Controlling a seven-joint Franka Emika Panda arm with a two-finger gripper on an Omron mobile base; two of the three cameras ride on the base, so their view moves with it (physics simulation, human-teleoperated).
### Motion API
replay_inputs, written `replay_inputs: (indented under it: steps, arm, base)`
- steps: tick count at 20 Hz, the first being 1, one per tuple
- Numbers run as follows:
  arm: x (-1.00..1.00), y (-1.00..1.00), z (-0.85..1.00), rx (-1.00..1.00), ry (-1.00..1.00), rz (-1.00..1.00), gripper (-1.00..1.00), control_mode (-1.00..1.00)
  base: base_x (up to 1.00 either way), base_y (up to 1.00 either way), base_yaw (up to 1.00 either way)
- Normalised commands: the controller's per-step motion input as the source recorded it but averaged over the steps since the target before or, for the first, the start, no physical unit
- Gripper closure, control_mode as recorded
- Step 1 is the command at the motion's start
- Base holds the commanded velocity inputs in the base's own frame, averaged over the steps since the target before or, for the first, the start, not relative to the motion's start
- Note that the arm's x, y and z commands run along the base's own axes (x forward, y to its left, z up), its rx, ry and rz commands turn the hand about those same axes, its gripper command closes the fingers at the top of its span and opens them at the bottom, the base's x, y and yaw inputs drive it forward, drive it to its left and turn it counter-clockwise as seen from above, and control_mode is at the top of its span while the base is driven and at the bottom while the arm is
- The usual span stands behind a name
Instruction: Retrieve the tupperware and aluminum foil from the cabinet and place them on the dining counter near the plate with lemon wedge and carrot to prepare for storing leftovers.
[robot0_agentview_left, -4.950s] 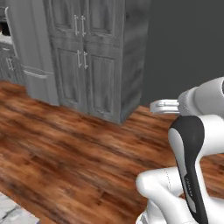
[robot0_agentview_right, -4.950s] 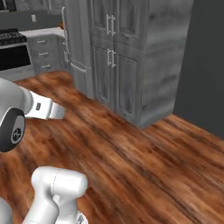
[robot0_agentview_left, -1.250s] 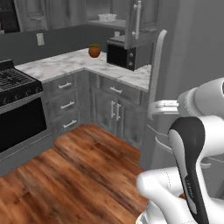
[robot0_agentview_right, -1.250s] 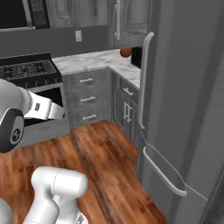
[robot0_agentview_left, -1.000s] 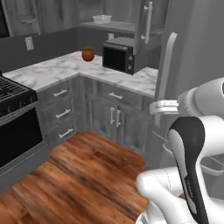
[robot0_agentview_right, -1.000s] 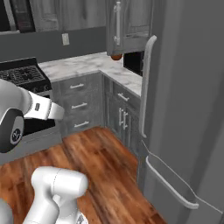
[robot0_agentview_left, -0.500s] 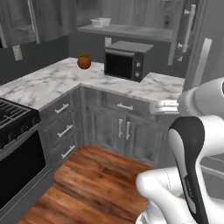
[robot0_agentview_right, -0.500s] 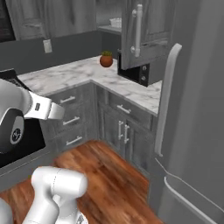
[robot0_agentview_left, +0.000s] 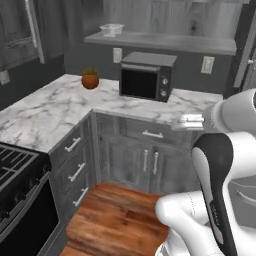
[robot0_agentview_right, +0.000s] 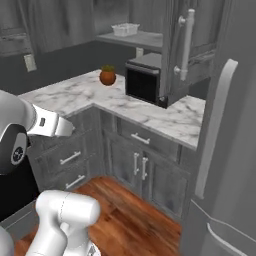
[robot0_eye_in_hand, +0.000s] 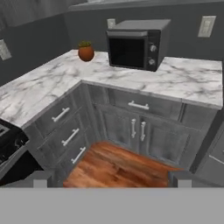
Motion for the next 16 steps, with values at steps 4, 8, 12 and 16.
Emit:
replay_inputs:
  steps: [4,8,12,16]
  arm:
    - [0.00,0.00,0.00,0.00,0.00,0.00,-1.00,1.00]
    - [0.00,0.00,0.00,0.00,0.00,0.00,-1.00,1.00]
    - [0.00,0.00,0.00,0.00,0.00,0.00,-1.00,1.00]
    - [0.00,0.00,0.00,0.00,0.00,0.00,-1.00,1.00]
  base:
    - [0.82,0.44,-0.33]
    - [0.83,0.35,-0.32]
    - [0.83,0.36,-0.30]
    - [0.79,0.40,-0.28]
